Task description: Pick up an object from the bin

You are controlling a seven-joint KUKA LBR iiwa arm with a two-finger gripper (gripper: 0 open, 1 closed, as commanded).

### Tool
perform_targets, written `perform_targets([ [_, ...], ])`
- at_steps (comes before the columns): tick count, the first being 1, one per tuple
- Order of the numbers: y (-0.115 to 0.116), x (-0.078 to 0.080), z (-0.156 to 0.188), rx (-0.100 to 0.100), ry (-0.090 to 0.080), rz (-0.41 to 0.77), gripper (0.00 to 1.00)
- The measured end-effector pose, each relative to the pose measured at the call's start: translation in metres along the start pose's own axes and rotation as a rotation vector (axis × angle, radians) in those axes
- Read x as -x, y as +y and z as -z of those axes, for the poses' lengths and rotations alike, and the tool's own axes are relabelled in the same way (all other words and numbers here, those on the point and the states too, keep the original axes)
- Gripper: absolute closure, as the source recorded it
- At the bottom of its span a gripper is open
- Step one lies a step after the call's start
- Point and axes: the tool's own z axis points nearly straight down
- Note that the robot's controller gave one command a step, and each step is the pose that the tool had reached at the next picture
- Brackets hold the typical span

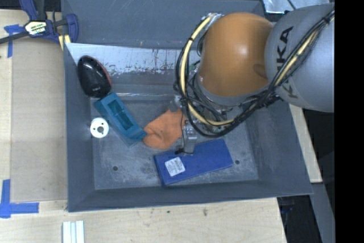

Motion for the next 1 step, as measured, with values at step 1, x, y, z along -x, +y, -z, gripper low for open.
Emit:
perform_targets([
  [1, -0.0006, 0.0013, 0.0046, 0.001, -0.008, -0.003, 0.00],
])
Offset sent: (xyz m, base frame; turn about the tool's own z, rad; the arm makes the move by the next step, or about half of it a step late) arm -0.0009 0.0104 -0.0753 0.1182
